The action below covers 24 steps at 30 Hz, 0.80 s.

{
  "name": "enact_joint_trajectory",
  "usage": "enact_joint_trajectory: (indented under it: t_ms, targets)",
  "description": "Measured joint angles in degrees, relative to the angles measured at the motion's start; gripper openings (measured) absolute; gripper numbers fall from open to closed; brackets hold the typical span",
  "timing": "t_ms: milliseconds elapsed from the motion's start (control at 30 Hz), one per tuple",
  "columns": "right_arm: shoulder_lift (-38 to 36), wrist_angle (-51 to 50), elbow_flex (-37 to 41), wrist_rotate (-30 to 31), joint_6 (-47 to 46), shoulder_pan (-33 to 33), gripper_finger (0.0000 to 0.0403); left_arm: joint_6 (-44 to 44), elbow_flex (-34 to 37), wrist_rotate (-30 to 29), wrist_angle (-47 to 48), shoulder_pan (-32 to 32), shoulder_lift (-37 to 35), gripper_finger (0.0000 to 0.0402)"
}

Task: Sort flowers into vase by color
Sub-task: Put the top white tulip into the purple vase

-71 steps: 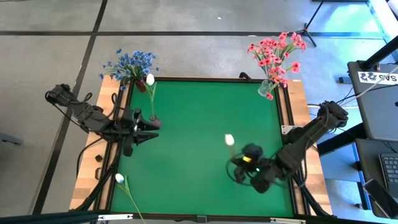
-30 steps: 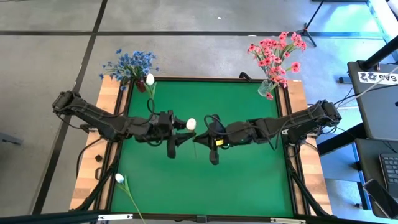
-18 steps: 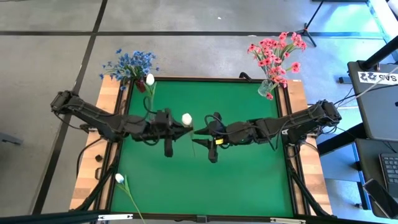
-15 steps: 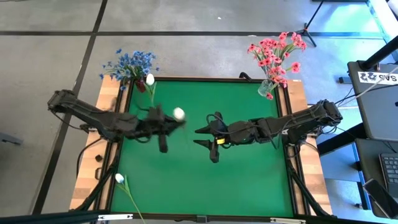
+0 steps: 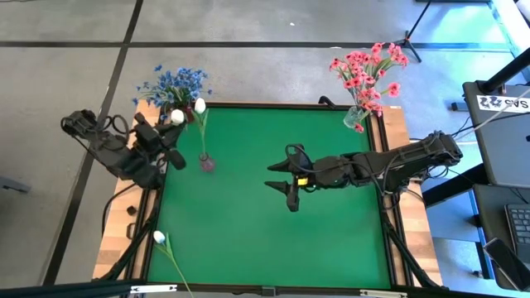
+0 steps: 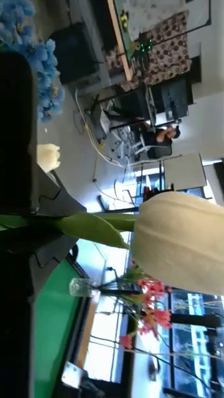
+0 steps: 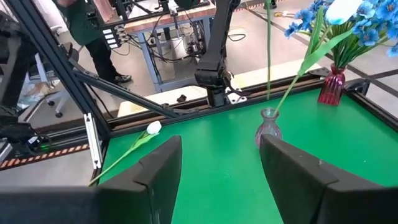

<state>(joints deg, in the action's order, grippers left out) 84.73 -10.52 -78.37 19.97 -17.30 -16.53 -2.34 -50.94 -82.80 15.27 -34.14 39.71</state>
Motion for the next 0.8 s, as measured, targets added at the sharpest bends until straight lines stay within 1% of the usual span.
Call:
enact_joint_trajectory:
  t_ms: [100, 233, 300, 500, 600, 800]
  targets:
    - [0.0, 0.0, 0.0, 0.2, -0.7, 0.0, 0.0214, 3.7, 0.0, -0.3, 4.2, 0.0, 0.1, 0.0008]
    - [0.0, 0.0, 0.0, 1.3, -1.8, 0.0, 0.0214, 13.6, 0.0, -0.2, 10.6, 1.7, 1.0, 0.0009]
    - [0.0, 0.0, 0.0, 1.4, -1.9, 0.0, 0.0214, 17.1, 0.0, -0.3, 13.0, 2.5, 1.8, 0.0009]
    - [0.0, 0.1, 0.0, 1.6, -2.7, 0.0, 0.0214, 21.1, 0.0, -0.2, 15.4, 5.2, 4.2, 0.001]
    - [0.0, 0.1, 0.0, 1.6, -3.6, 0.0, 0.0214, 26.3, 0.1, -0.2, 16.5, 6.7, 4.8, 0.001]
    - [0.0, 0.1, 0.0, 1.5, -5.2, 0.0, 0.0214, 33.7, 0.1, 0.0, 20.5, 10.3, 5.3, 0.001]
